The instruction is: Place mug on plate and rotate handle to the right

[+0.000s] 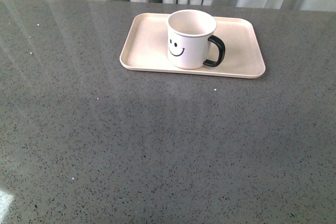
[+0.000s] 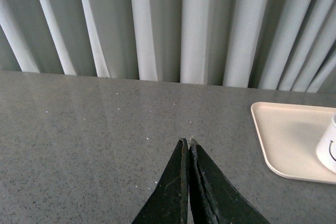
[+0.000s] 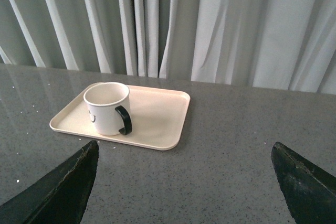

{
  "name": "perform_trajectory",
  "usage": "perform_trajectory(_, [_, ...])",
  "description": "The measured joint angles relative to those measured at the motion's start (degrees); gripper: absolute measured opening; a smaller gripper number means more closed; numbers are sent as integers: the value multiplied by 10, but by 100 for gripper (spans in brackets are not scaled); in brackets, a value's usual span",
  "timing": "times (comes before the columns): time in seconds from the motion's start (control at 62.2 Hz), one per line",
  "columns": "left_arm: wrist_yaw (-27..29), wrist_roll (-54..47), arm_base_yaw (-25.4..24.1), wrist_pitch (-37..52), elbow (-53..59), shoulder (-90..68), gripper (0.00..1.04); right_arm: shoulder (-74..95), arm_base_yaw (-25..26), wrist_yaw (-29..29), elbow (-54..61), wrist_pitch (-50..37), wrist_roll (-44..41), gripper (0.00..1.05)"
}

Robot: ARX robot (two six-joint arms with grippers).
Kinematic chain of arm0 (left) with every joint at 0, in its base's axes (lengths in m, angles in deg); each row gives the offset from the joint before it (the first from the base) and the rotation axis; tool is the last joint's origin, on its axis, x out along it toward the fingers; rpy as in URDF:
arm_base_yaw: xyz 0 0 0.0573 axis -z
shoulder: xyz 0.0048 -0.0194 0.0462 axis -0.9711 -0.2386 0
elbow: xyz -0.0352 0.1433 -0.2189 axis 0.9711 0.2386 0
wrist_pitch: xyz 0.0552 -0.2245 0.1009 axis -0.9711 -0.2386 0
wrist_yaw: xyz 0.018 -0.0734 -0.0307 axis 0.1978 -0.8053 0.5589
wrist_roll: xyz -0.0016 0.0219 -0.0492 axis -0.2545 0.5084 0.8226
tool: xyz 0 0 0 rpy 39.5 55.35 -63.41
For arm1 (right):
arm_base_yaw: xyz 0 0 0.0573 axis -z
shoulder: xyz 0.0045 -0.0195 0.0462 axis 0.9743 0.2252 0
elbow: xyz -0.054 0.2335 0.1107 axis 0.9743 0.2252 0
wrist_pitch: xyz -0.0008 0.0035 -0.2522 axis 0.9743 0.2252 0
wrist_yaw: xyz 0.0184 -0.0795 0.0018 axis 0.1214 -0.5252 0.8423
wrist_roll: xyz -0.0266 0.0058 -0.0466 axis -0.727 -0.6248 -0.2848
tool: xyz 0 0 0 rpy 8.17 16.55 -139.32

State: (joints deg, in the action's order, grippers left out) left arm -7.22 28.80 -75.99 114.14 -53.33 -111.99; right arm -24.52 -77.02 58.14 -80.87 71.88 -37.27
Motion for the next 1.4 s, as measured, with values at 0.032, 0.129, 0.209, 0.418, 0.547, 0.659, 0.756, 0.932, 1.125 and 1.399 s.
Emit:
perform_trajectory(0.032, [0, 0, 0, -7, 5, 11, 1, 0, 0, 0, 0, 0, 0, 96])
perform_trajectory(0.129, [0, 0, 0, -25, 20, 46, 1, 0, 0, 0, 0, 0, 0, 96])
perform_trajectory(0.209, [0, 0, 0, -3, 39, 51, 1, 0, 0, 0, 0, 0, 0, 96])
perform_trajectory(0.418, [0, 0, 0, -66, 58, 125, 1, 0, 0, 0, 0, 0, 0, 96])
perform_trajectory(0.547, [0, 0, 0, -123, 63, 188, 1, 0, 0, 0, 0, 0, 0, 96])
perform_trajectory(0.659, [0, 0, 0, -162, 64, 231, 1, 0, 0, 0, 0, 0, 0, 96])
perform_trajectory(0.756, [0, 0, 0, -191, 64, 264, 1, 0, 0, 0, 0, 0, 0, 96])
perform_trajectory(0.932, [0, 0, 0, -244, 64, 320, 1, 0, 0, 0, 0, 0, 0, 96])
perform_trajectory(1.125, [0, 0, 0, -294, 64, 371, 1, 0, 0, 0, 0, 0, 0, 96])
perform_trajectory(1.399, [0, 0, 0, -345, 64, 422, 1, 0, 0, 0, 0, 0, 0, 96])
